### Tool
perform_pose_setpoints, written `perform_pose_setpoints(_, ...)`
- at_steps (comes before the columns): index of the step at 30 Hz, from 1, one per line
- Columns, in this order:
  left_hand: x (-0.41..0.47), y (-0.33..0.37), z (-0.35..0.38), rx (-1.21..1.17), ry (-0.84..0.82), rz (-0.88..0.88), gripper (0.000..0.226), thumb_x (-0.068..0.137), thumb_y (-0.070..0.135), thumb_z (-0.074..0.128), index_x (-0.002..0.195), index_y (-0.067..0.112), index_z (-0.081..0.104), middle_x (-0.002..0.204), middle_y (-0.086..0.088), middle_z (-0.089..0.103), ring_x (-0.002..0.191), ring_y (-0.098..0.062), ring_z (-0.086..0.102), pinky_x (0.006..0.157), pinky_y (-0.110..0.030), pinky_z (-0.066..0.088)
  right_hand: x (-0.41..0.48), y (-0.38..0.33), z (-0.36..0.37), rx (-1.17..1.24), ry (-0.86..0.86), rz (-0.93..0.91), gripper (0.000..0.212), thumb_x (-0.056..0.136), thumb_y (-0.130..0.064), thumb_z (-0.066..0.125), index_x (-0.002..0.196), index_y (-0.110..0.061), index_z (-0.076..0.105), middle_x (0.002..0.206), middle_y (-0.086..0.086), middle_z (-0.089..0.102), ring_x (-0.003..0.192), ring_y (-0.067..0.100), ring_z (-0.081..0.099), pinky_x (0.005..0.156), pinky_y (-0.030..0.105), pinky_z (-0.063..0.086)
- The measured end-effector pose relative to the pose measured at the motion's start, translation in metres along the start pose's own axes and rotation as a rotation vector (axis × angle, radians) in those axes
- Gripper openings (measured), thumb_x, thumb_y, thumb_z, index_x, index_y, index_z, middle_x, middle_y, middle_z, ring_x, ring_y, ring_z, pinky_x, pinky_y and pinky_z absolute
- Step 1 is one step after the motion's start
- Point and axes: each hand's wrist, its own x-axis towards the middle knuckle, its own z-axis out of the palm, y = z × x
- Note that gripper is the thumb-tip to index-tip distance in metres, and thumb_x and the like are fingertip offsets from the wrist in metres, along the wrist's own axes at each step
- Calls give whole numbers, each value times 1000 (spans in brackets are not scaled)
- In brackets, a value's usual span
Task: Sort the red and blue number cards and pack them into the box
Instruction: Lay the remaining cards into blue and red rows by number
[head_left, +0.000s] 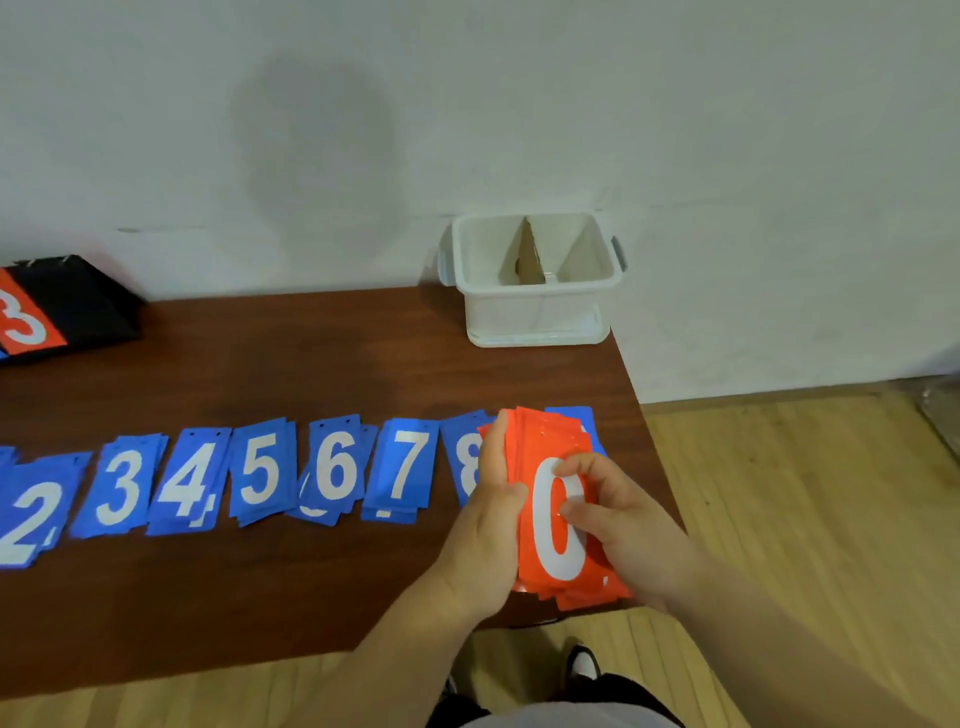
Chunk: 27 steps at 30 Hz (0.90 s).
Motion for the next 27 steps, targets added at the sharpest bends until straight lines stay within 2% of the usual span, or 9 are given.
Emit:
perform_pose_setpoints(2,5,-12,8,81,2,-16,61,86,45,44,133,78,26,139,14,58,121,-15,64,96,-43,58,-3,5,-11,-71,46,-28,34,98,-7,57,106,-39,65,111,-1,73,98,21,71,84,41,61)
perform_pose_setpoints(4,15,-27,21,232,38,-49,66,90,38,39,139,77,17,133,14,59,108,-9,67,92,-38,58,-2,13,-26,-194,129,-52,36,95,-5,57,105,-39,63,107,-4,70,92,16,68,72,25,57)
perform_pose_setpoints(7,31,-56,43,484,177,-155,76,98,34,47,156,53,2,99,12,65,81,-9,65,78,-34,54,7,31,-58,-362,278,-31,37,87,-5,60,101,-39,61,101,-11,67,88,14,66,78,32,57)
perform_pose_setpoints(11,46,-105,68,724,390,-336,103,88,48,70,161,33,-1,146,-5,47,133,-27,49,102,-43,51,10,54,-116,-449,330,31,36,86,-10,59,103,-42,58,109,-8,66,90,14,64,80,38,56)
perform_pose_setpoints(15,59,-144,100,956,512,-477,119,80,61,72,157,30,-13,151,-9,29,138,-33,33,105,-49,45,15,73,-167,-452,301,63,35,88,-3,57,108,-32,60,116,0,64,93,16,61,66,26,46)
perform_pose_setpoints(19,71,-162,126,1049,583,-517,122,81,52,78,154,35,-19,155,-13,16,139,-35,28,103,-50,47,24,89,-191,-476,229,138,36,90,-4,57,108,-35,61,115,-1,61,93,19,60,70,32,55)
perform_pose_setpoints(21,73,-166,133,1017,610,-520,121,81,46,80,154,39,-16,153,-12,16,135,-34,32,98,-47,51,27,93,-197,-513,183,156,35,91,-8,58,107,-40,60,114,-4,59,95,22,60,80,40,60)
perform_pose_setpoints(23,72,-168,135,955,632,-498,121,82,39,83,154,43,-14,148,-9,19,129,-31,42,93,-42,54,30,96,-200,-524,139,160,34,93,-11,58,111,-40,59,119,-3,58,99,24,60,78,37,59)
perform_pose_setpoints(27,66,-171,136,860,582,-411,114,89,25,77,153,51,-13,130,-5,31,84,-13,58,66,-22,49,33,98,-200,-511,84,161,35,95,-10,57,117,-37,57,126,1,55,103,26,59,74,32,55)
